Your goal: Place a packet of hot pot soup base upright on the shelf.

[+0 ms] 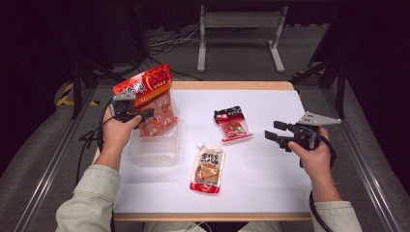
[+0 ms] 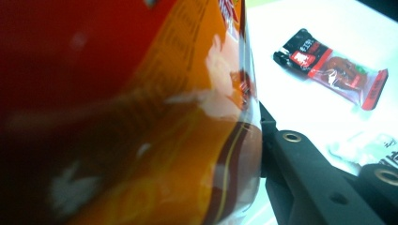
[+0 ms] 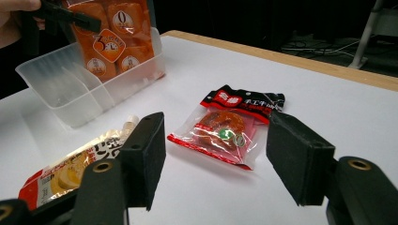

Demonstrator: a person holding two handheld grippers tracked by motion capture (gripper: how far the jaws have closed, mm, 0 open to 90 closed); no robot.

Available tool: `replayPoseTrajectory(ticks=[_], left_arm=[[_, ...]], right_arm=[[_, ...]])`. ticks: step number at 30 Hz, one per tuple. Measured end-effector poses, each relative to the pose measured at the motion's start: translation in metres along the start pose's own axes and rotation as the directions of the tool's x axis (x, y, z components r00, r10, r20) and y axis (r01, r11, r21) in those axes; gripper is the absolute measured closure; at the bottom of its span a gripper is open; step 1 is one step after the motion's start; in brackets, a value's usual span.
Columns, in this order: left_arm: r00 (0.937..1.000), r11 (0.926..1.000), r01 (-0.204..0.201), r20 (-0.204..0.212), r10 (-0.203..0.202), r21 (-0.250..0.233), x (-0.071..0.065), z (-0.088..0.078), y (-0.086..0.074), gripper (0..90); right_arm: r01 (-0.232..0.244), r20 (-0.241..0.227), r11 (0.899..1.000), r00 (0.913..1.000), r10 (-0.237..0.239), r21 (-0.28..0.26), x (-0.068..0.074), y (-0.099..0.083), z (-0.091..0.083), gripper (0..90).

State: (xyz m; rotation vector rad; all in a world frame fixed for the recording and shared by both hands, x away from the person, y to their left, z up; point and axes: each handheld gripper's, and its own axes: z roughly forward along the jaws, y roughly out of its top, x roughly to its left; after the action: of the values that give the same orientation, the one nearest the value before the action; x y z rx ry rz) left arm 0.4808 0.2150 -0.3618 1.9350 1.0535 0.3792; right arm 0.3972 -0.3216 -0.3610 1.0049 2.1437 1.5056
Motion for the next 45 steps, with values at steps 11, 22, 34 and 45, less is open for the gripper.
replayPoseTrajectory(ticks=[11, 22, 34, 45], left_arm=[[0.9996, 0.9998, -0.008, -0.029, 0.007, -0.017, 0.003, 0.0, 0.0, 67.3], [0.9909, 0.9905, 0.08, -0.099, -0.092, -0.111, 0.003, -0.009, -0.003, 18.2], [0.9904, 0.9866, 0.047, -0.121, -0.067, -0.156, -0.008, -0.046, -0.019, 8.8], [0.9984, 0.9788, -0.006, -0.055, -0.005, -0.205, -0.036, -0.084, -0.058, 8.9]], right_arm=[[-0.007, 0.002, 1.0, 1.0, 0.007, -0.001, 0.0, 0.0, -0.001, 39.0], [-0.008, 0.005, 1.0, 1.0, 0.008, 0.004, -0.001, -0.001, 0.0, 38.9], [-0.009, 0.009, 1.0, 0.9999, 0.009, 0.005, 0.0, -0.001, 0.001, 38.7], [-0.013, 0.02, 1.0, 0.9997, 0.013, 0.016, -0.001, -0.005, 0.0, 38.5]])
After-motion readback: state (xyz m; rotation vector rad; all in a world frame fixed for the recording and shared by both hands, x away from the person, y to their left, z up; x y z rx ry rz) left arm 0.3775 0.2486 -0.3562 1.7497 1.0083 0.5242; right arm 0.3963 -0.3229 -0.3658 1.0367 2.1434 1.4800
